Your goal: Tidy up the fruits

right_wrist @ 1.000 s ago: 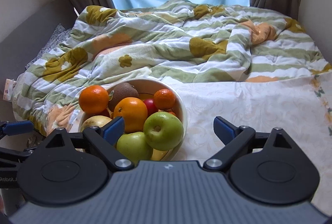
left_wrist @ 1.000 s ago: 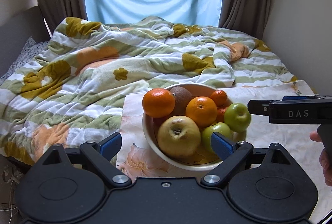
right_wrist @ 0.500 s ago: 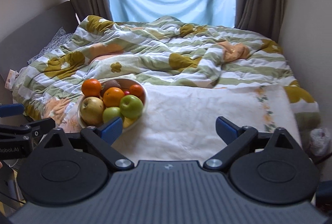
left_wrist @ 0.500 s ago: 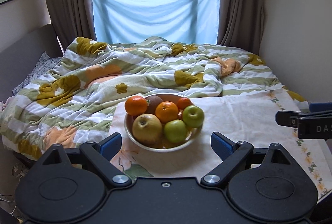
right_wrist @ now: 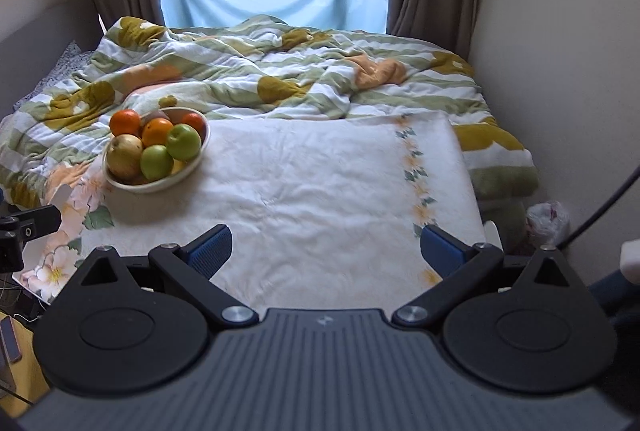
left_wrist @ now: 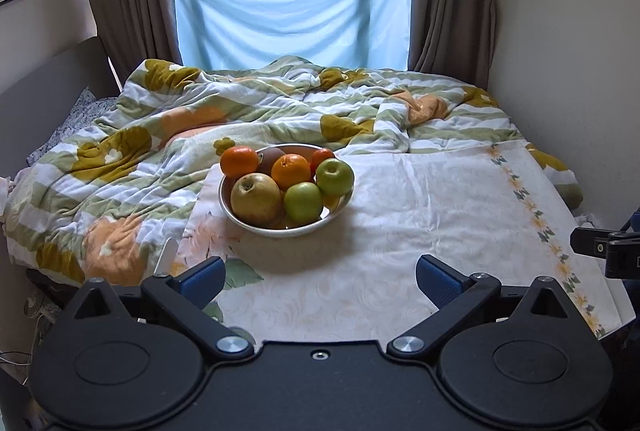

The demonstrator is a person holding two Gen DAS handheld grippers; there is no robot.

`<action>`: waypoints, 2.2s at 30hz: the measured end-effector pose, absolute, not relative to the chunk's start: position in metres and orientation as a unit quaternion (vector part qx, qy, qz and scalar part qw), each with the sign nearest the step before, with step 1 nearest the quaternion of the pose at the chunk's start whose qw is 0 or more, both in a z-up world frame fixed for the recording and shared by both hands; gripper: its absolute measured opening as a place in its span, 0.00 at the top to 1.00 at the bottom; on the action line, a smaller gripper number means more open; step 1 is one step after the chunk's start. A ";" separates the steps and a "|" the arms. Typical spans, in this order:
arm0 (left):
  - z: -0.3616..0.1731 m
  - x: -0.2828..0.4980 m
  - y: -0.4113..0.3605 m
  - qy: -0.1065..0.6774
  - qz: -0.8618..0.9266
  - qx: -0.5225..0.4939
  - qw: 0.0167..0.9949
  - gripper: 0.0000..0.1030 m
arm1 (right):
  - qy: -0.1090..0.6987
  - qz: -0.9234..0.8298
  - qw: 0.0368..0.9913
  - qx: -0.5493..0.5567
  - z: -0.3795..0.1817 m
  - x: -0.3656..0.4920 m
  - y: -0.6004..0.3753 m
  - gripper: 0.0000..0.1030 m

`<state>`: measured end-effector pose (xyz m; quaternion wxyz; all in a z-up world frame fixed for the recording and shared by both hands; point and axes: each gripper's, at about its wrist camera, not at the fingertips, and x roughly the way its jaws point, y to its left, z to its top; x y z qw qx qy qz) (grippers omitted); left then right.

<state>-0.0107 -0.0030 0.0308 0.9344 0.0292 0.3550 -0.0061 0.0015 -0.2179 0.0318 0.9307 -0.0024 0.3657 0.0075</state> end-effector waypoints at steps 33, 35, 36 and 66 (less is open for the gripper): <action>0.037 -0.020 -0.007 0.337 -0.006 0.042 0.940 0.00 | 0.378 0.007 0.926 0.008 0.034 -0.014 -0.218 0.00; 0.037 -0.020 -0.006 0.336 -0.005 0.043 0.941 0.00 | 0.379 0.007 0.925 0.010 0.034 -0.014 -0.218 0.00; 0.037 -0.020 -0.005 0.336 -0.005 0.043 0.941 0.00 | 0.379 0.007 0.925 0.010 0.033 -0.013 -0.218 0.00; 0.031 -0.019 -0.007 0.339 -0.002 0.055 0.939 0.00 | 0.383 0.006 0.924 0.012 0.027 -0.009 -0.216 0.00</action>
